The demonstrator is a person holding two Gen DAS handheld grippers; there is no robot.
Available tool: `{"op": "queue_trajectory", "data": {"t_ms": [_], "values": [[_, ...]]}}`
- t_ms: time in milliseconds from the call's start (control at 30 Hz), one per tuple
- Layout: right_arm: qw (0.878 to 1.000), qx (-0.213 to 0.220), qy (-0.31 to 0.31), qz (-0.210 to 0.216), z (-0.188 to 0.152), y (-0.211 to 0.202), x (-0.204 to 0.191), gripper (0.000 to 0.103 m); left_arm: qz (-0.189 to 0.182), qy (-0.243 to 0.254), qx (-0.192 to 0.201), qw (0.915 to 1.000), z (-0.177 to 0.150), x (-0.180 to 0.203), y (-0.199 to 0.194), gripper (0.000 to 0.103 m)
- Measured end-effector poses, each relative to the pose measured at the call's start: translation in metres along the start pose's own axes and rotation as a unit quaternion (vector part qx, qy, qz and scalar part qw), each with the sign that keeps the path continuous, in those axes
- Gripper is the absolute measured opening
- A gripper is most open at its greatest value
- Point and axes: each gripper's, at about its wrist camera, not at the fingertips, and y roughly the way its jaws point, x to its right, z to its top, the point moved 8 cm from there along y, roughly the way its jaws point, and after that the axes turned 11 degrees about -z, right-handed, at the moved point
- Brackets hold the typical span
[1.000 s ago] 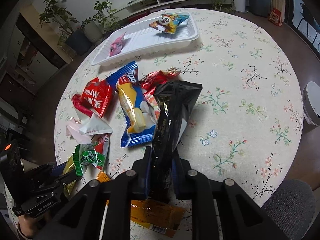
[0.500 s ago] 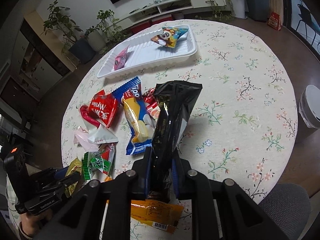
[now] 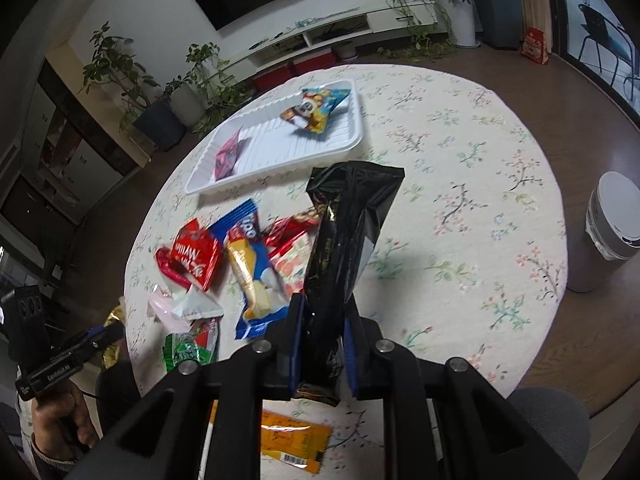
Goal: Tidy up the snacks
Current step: 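Lift the gold packet with the left tool while the right tool carries the black wrapper to the tray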
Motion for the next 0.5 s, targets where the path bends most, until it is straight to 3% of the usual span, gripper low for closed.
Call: {"op": "queue_trajectory", "data": {"t_ms": [233,500], "values": [[1.000,0.030,-0.001,-0.005,0.044,-0.008,0.017,0.019,-0.013,0.003,0.036,0.9993,0.066,-0.008,-0.013,0.029],[0.997,0.068,-0.043,-0.004,0.128,-0.005,-0.010,0.019,0.002,0.047,0.061,0.9970,0.182,0.001,-0.008,0.029]]}}
